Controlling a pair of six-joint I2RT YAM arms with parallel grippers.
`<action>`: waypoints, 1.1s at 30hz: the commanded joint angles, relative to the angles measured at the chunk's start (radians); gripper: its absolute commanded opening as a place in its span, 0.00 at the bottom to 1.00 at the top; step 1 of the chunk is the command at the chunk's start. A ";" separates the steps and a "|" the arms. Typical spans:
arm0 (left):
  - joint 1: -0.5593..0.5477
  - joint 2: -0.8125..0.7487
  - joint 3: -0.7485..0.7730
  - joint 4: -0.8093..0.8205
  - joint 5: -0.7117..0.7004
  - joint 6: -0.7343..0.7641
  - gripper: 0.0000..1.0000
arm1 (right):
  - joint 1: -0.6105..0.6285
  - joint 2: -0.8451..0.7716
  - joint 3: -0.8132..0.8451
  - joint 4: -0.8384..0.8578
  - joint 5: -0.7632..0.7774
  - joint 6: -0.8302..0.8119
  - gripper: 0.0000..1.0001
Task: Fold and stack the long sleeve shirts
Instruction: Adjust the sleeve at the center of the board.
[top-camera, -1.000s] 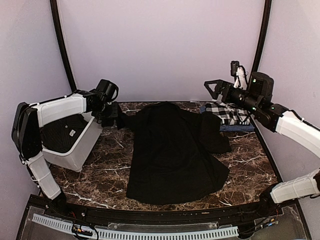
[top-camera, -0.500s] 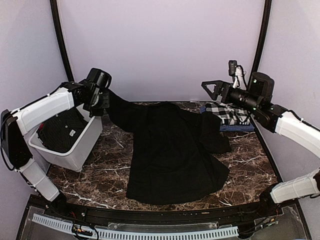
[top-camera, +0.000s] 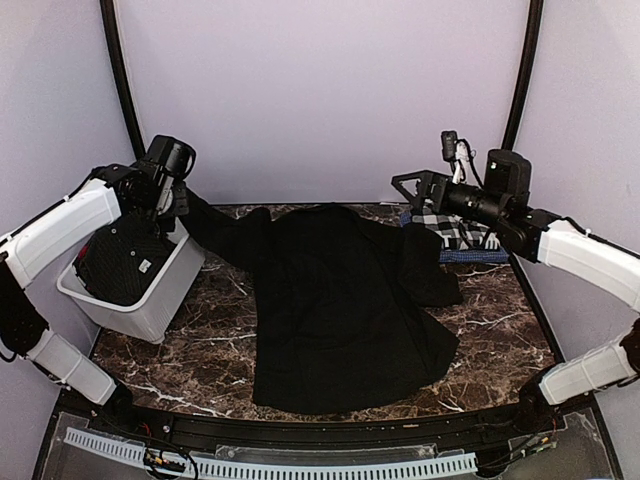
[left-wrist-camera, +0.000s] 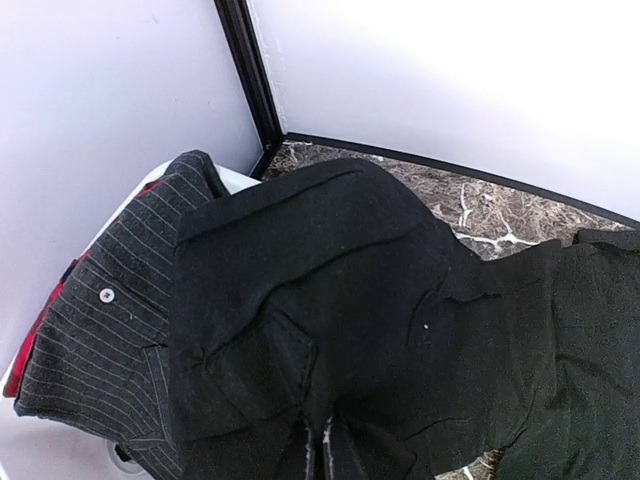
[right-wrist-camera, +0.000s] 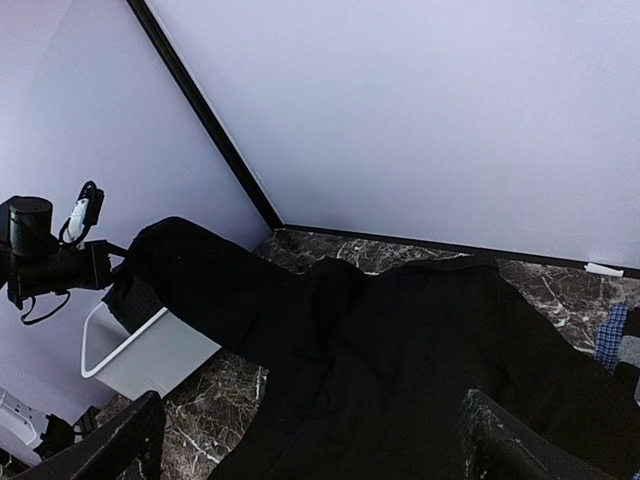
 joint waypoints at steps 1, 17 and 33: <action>0.017 -0.068 -0.027 -0.042 -0.033 -0.007 0.00 | -0.002 0.023 0.017 0.051 -0.041 0.015 0.99; -0.047 -0.008 0.015 0.105 0.344 0.223 0.01 | 0.072 0.093 0.032 0.022 0.026 -0.009 0.98; -0.292 0.461 0.109 0.236 0.779 0.236 0.21 | 0.111 0.185 0.032 -0.034 0.055 -0.024 0.96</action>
